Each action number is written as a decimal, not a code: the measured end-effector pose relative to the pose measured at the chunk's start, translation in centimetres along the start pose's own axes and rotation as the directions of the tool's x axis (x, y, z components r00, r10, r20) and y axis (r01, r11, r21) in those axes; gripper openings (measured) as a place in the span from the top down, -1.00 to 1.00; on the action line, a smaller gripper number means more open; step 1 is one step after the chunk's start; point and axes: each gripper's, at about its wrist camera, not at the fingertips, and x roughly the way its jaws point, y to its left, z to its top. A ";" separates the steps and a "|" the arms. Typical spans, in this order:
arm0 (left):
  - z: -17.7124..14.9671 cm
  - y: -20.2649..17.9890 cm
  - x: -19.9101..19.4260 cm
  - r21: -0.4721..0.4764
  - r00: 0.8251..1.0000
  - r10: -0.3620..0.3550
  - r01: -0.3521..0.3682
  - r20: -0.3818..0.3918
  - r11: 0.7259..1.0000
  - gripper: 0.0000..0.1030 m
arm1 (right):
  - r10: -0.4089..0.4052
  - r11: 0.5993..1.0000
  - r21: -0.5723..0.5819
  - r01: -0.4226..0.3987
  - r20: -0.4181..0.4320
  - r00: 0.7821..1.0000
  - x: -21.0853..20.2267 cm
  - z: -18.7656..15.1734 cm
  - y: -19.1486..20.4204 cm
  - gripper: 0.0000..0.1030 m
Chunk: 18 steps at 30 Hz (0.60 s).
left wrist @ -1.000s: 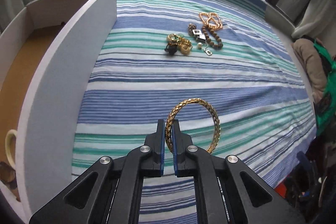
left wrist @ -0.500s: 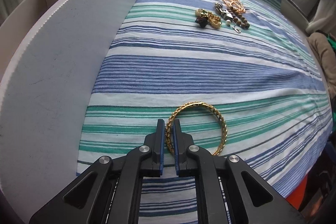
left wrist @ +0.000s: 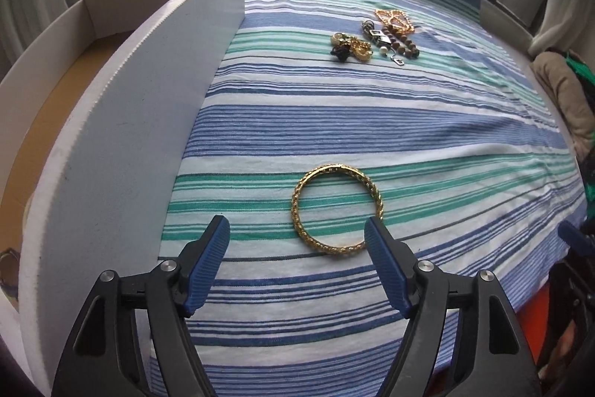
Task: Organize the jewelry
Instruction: 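Pull the gold bangle out of the tangle with the left tool and set it down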
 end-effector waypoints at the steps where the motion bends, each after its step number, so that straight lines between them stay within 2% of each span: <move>1: -0.2 -0.1 -0.3 0.004 1.000 -0.003 0.003 0.007 1.000 -0.52 | -0.002 1.000 0.000 0.002 -0.004 1.000 0.0 0.1 0.0 -0.94; 7: -0.8 -0.1 -1.0 0.016 0.999 -0.022 0.022 0.026 1.000 -0.57 | -0.001 0.999 0.037 0.001 -0.026 1.000 0.5 1.1 -0.8 -0.94; 13: -1.7 0.5 -1.3 0.007 0.999 -0.038 0.038 0.021 0.999 -0.58 | 0.036 0.996 0.077 -0.032 -0.049 0.998 1.0 2.1 -1.0 -0.94; 18: -1.9 0.9 -2.3 0.011 0.998 -0.033 0.033 0.050 0.999 -0.60 | 0.040 0.998 0.046 -0.038 -0.063 0.997 1.6 3.0 -0.2 -0.94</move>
